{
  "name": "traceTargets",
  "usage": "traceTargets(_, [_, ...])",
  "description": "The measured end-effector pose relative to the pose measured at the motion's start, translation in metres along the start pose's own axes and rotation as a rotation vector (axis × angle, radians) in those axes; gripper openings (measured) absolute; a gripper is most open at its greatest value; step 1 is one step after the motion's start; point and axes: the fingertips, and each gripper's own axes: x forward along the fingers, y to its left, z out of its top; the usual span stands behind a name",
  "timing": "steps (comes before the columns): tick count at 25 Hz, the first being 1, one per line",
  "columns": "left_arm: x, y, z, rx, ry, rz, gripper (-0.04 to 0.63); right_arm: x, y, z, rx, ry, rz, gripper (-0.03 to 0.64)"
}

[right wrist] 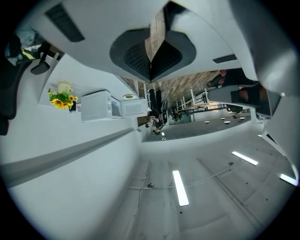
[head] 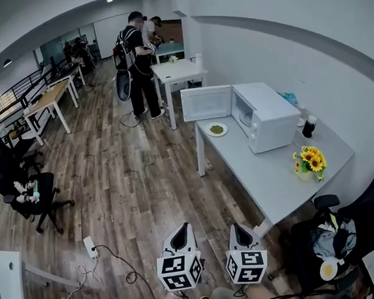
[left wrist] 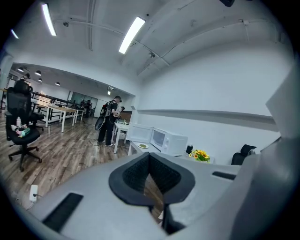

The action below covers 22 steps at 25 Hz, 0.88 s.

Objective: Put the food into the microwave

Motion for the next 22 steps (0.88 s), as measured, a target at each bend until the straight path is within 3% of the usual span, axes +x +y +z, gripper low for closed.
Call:
traceTargets(11, [0.033, 0.024, 0.001, -0.002, 0.021, 0.036, -0.003, 0.048, -0.007, 0.003, 0.008, 0.012, 0.004, 0.017])
traceTargets(22, [0.119, 0.032, 0.040, 0.065, -0.007, 0.029, -0.003, 0.134, -0.020, 0.040, 0.013, -0.023, 0.037, 0.017])
